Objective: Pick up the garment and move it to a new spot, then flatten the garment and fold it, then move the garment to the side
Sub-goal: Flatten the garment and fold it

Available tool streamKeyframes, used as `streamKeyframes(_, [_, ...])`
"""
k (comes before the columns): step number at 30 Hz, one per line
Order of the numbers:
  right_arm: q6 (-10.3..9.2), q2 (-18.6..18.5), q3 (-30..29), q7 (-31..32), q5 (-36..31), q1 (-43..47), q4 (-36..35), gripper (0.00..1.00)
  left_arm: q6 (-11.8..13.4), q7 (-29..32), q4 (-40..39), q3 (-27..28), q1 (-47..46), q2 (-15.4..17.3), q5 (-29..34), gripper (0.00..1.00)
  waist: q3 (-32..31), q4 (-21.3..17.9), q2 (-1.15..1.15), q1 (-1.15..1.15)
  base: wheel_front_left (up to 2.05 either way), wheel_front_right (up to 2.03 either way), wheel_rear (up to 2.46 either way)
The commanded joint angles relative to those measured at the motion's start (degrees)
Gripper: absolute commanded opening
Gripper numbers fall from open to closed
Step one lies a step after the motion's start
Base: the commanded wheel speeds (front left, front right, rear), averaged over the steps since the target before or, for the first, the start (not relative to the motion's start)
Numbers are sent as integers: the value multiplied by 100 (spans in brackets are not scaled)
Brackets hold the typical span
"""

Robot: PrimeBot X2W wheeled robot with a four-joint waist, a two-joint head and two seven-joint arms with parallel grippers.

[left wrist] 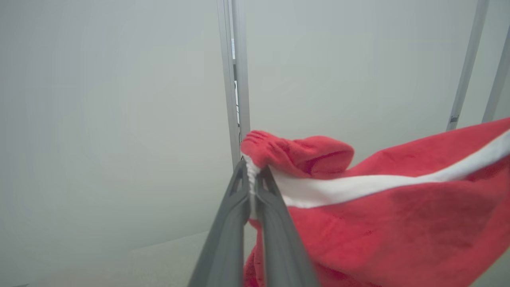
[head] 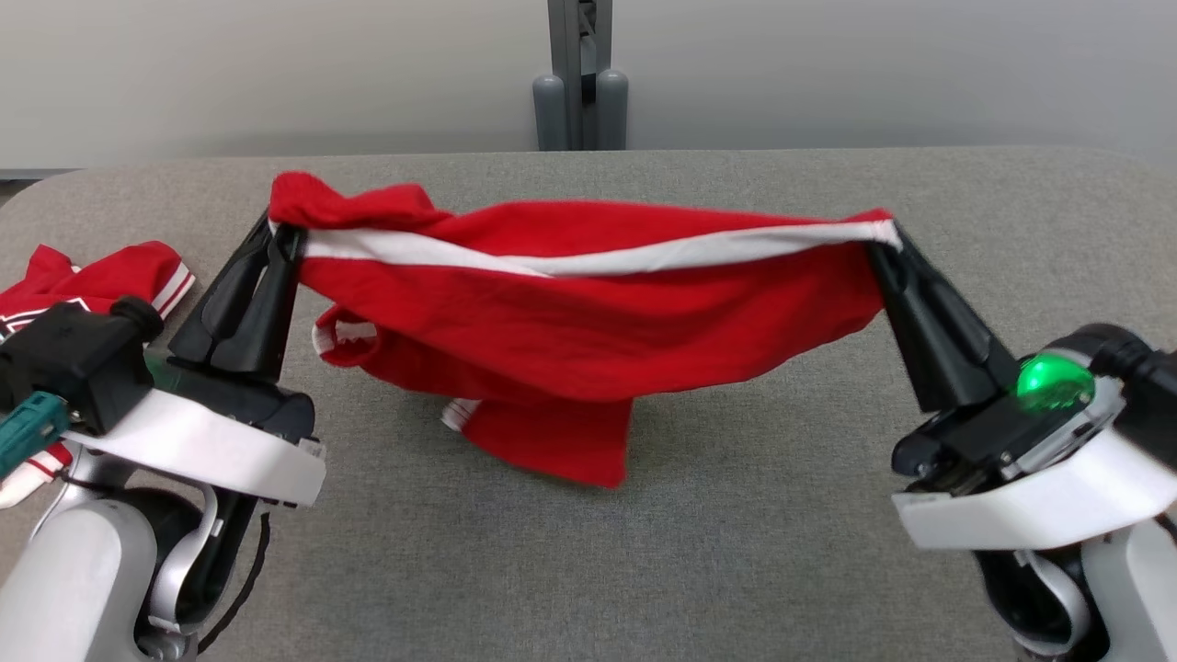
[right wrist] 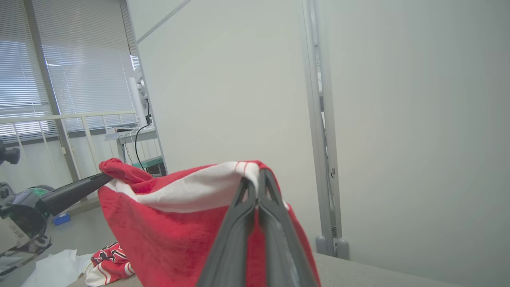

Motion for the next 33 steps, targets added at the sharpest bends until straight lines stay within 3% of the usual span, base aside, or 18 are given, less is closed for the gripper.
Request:
streamKeyframes(1, [3,3,-99,-119,15,-206,-77,0,63,-81,-181,70,-192,-70,-27,0,-55,5,0,0,0,0,0])
streamKeyframes(13, [2,152,-530,-196,-168,-973,-583,0,241,-36,-977,99,-723,-198,80,0,-198,-45,0,0,0,0,0])
streamKeyframes(20, [2,268,-703,-110,-266,-1201,-235,0,283,-124,-863,151,-929,-278,47,0,-65,-80,0,0,0,0,0])
streamKeyframes(25, [2,117,-742,-230,-350,-2028,664,0,-95,-124,-49,-33,-1647,-444,-180,0,213,-92,0,0,0,0,0])
streamKeyframes(33, [2,-235,-310,-620,-430,-4100,2533,0,-885,-256,2347,-388,-3700,-962,-369,0,891,-38,0,0,0,0,0])
